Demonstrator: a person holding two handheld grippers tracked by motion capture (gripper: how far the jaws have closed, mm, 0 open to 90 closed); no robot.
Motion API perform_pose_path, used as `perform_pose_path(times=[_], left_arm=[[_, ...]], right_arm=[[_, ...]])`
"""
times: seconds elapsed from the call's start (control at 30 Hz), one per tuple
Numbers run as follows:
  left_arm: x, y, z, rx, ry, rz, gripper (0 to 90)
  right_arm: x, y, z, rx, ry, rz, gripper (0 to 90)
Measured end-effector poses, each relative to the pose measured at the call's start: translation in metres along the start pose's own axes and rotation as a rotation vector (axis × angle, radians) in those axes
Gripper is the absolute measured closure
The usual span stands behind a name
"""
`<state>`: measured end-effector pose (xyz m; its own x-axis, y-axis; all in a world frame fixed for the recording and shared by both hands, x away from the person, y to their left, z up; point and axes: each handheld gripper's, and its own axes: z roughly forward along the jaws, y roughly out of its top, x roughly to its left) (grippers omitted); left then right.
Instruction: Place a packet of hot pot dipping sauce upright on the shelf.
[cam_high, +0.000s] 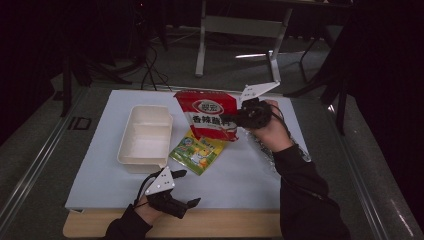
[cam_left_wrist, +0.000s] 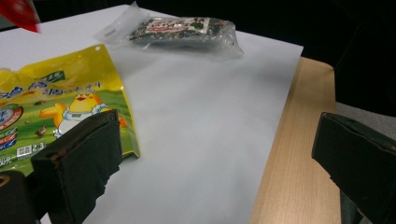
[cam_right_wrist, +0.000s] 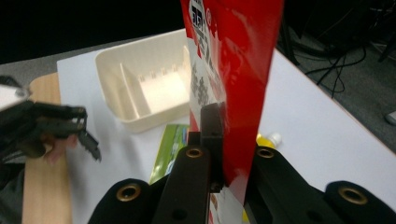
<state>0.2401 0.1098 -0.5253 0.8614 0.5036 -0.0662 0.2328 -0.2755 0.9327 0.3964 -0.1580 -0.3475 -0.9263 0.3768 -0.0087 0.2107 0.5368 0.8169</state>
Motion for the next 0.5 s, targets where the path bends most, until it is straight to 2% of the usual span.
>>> perform_pose_path(times=[0.27, 0.33, 0.5], left_arm=[[-0.002, -0.004, -0.001, 0.001, 0.003, 0.013, 2.8], [-0.002, -0.005, -0.001, 0.002, 0.001, 0.012, 2.8], [-0.002, -0.006, -0.004, 0.001, 0.007, 0.011, 2.8]], right_arm=[[-0.005, 0.02, 0.02, -0.002, 0.018, -0.01, 89.9], [-0.007, 0.028, 0.029, -0.002, 0.019, -0.015, 89.9], [-0.011, 0.04, 0.046, -0.037, 0.024, -0.018, 89.9]])
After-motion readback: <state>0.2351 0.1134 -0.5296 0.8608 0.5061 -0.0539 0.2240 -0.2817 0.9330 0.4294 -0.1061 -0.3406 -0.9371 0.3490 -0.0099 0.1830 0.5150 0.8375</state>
